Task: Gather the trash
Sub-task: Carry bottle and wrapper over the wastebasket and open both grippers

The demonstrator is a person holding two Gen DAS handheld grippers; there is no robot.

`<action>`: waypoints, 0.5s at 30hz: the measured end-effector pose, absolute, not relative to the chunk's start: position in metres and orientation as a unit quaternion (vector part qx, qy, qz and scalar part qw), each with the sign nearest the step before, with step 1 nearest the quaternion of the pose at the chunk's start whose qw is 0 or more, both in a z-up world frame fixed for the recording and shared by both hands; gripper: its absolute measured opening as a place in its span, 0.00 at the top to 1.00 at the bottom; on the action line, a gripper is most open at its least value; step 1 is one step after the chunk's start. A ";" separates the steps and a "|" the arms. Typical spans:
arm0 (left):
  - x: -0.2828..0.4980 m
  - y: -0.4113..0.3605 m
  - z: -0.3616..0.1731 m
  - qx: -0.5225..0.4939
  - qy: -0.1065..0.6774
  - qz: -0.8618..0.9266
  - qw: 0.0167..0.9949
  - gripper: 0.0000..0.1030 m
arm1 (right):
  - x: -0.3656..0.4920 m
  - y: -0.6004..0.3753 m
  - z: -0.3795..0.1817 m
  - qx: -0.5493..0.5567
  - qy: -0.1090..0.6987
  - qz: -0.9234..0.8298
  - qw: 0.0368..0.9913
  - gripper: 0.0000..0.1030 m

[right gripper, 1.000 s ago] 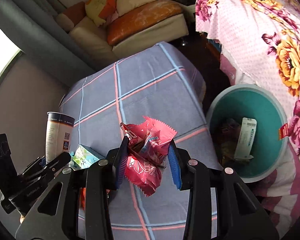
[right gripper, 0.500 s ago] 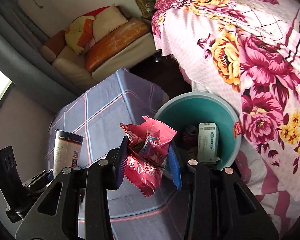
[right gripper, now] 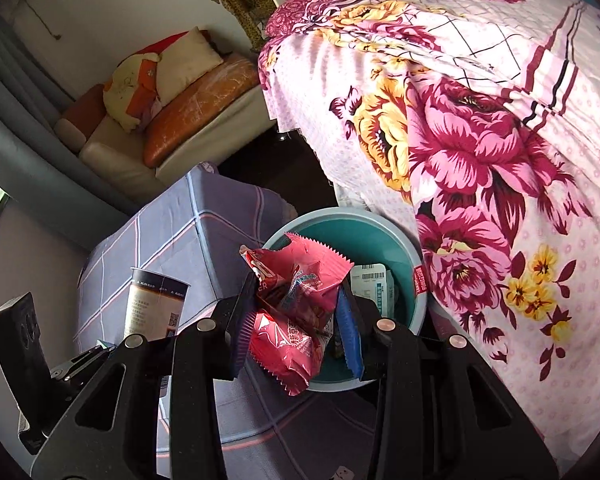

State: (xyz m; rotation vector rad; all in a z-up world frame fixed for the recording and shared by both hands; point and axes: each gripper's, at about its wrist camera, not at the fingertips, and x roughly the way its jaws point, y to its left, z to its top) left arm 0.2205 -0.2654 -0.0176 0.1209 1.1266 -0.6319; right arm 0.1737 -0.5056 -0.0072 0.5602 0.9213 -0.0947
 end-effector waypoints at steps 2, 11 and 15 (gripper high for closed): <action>0.223 -0.272 -0.020 0.060 0.526 -0.299 0.794 0.54 | 0.176 -0.507 -0.009 0.266 0.440 -0.049 0.856 0.65; 0.229 -0.295 -0.031 0.070 0.527 -0.311 0.788 0.43 | 0.182 -0.516 -0.018 0.265 0.449 -0.067 0.851 0.65; 0.232 -0.291 -0.031 0.063 0.524 -0.303 0.794 0.32 | 0.184 -0.515 -0.020 0.261 0.453 -0.070 0.850 0.65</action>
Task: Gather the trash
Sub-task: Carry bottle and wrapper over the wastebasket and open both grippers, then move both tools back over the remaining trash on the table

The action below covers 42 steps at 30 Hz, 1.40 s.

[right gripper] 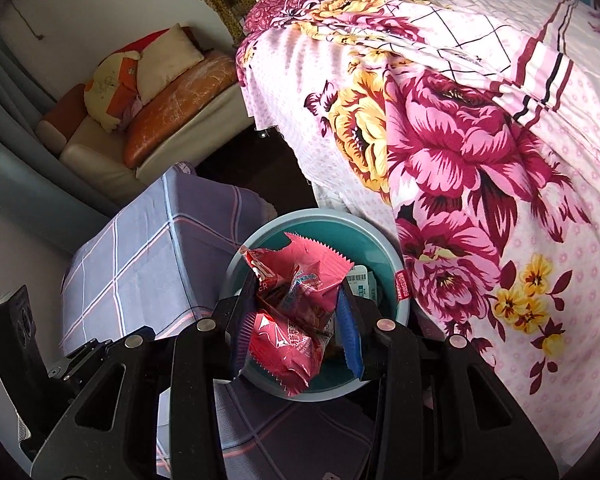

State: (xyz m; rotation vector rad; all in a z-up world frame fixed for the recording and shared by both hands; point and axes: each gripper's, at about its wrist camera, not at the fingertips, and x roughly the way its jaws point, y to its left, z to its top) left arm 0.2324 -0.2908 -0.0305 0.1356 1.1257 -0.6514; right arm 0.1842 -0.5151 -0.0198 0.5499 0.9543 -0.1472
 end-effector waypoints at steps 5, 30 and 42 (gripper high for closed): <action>0.233 -0.280 -0.029 0.051 0.522 -0.294 0.799 0.17 | 0.189 -0.511 -0.021 0.256 0.457 -0.068 0.849 0.65; 0.229 -0.215 -0.025 0.004 0.528 -0.272 0.805 0.10 | 0.196 -0.475 -0.016 0.222 0.487 -0.072 0.841 0.21; 0.215 -0.178 -0.018 -0.017 0.524 -0.262 0.810 0.10 | 0.189 -0.445 -0.004 0.205 0.495 -0.060 0.842 0.21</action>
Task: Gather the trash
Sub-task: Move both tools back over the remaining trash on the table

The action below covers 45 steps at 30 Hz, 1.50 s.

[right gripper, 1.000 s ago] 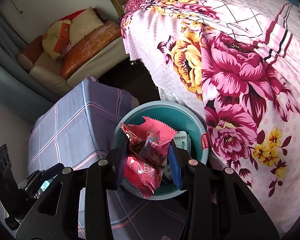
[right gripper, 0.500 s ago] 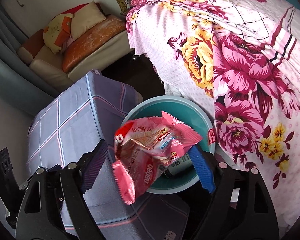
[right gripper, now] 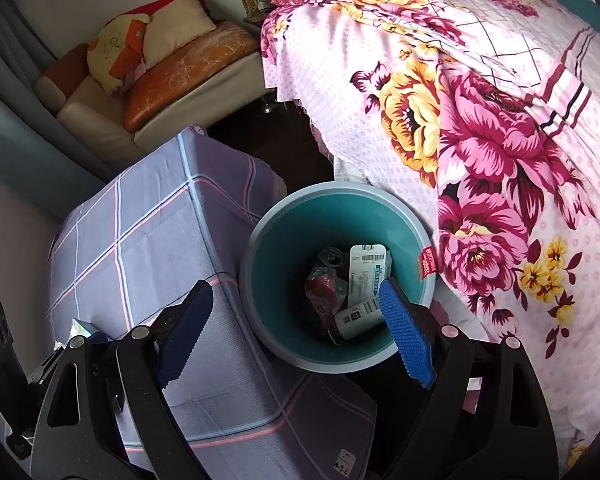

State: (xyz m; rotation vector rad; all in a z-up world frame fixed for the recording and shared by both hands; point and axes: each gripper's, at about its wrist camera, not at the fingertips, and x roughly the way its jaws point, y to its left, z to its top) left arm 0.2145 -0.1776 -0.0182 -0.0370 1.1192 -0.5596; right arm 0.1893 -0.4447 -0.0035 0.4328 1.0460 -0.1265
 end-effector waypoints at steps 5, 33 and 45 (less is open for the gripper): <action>0.200 -0.146 -0.014 -0.020 0.520 -0.245 0.818 0.10 | 0.185 -0.415 0.004 0.181 0.498 -0.035 0.847 0.21; 0.143 0.093 -0.039 0.005 0.507 -0.095 0.856 0.13 | 0.197 -0.215 0.005 0.049 0.551 0.092 0.828 0.21; 0.146 0.086 -0.057 0.043 0.507 -0.089 0.856 0.43 | 0.206 -0.177 -0.009 0.024 0.571 0.107 0.813 0.21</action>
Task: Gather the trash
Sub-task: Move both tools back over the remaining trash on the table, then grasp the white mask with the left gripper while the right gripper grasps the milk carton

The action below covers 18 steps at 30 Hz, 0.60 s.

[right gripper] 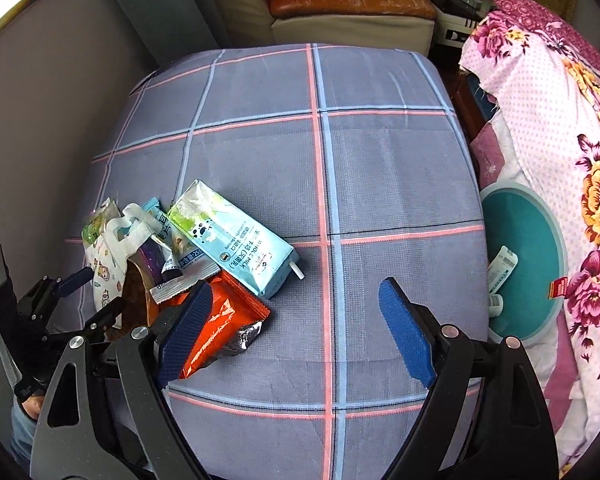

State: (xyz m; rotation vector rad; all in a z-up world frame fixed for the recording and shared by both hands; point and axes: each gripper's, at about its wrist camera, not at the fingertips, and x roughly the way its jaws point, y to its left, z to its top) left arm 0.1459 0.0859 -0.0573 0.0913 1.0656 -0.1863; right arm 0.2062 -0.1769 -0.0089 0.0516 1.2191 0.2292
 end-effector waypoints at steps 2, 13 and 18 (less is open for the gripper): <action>0.145 0.086 -0.058 0.043 0.506 -0.084 0.857 0.44 | 0.206 -0.174 -0.010 0.022 0.572 0.109 0.813 0.21; 0.144 0.101 -0.045 0.005 0.502 -0.098 0.860 0.93 | 0.202 -0.166 -0.016 0.012 0.577 0.121 0.807 0.21; 0.143 0.103 -0.035 0.000 0.492 -0.113 0.863 0.97 | 0.206 -0.159 -0.021 -0.010 0.580 0.130 0.804 0.21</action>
